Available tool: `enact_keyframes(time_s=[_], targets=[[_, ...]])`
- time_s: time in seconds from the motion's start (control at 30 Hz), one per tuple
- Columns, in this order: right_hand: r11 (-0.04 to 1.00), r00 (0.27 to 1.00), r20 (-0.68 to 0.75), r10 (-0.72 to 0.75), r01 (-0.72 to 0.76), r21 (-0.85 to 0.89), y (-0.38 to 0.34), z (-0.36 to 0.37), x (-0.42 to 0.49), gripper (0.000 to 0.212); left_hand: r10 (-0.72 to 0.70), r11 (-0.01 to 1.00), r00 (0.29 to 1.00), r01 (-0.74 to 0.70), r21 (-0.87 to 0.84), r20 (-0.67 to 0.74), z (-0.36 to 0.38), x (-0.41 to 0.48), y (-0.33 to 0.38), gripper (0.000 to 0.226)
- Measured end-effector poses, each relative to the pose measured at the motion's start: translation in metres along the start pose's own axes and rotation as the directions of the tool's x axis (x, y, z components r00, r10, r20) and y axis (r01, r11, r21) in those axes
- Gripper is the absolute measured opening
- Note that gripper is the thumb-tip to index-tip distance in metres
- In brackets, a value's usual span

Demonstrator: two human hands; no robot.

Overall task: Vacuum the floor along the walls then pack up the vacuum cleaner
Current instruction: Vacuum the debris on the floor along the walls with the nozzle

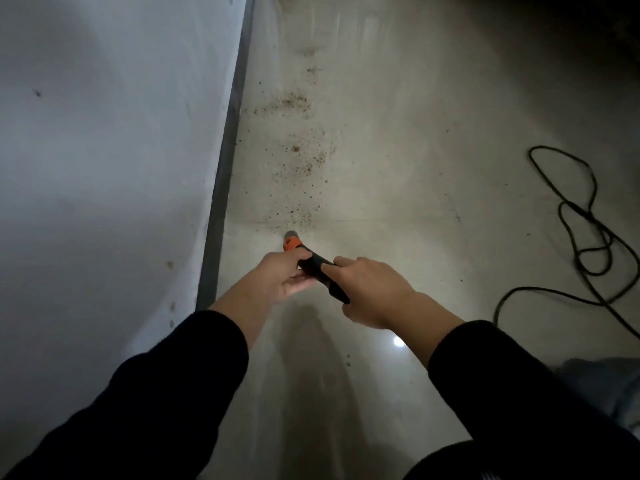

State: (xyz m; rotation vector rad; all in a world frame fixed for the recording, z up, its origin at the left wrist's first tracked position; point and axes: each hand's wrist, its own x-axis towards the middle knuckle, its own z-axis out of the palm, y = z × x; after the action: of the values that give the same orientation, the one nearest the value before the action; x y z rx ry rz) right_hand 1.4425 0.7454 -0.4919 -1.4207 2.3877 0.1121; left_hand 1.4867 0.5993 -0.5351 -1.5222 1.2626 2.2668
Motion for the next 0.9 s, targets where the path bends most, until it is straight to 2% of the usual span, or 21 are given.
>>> enact_keyframes(time_s=[0.33, 0.47, 0.73, 0.9], targets=[[1.000, 0.986, 0.164, 0.012, -0.008, -0.026, 0.018, -0.052, 0.005, 0.042, -0.085, 0.994, 0.995, 0.088, -0.065, 0.054, 0.017, -0.009, 0.016, 0.027], [0.999, 0.986, 0.164, 0.034, -0.032, -0.016, 0.034, -0.053, 0.009, 0.036, -0.070, 0.993, 0.995, 0.076, -0.093, 0.068, 0.031, -0.001, 0.010, 0.021], [1.000, 0.993, 0.116, 0.030, -0.030, 0.006, 0.051, -0.040, 0.007, 0.041, -0.071, 0.992, 0.996, 0.077, -0.101, 0.060, 0.044, 0.011, 0.009, 0.009], [0.999, 0.992, 0.114, 0.051, -0.053, 0.012, 0.058, -0.042, 0.007, 0.037, -0.070, 0.994, 0.994, 0.076, -0.072, 0.082, 0.051, 0.013, 0.013, 0.012]])
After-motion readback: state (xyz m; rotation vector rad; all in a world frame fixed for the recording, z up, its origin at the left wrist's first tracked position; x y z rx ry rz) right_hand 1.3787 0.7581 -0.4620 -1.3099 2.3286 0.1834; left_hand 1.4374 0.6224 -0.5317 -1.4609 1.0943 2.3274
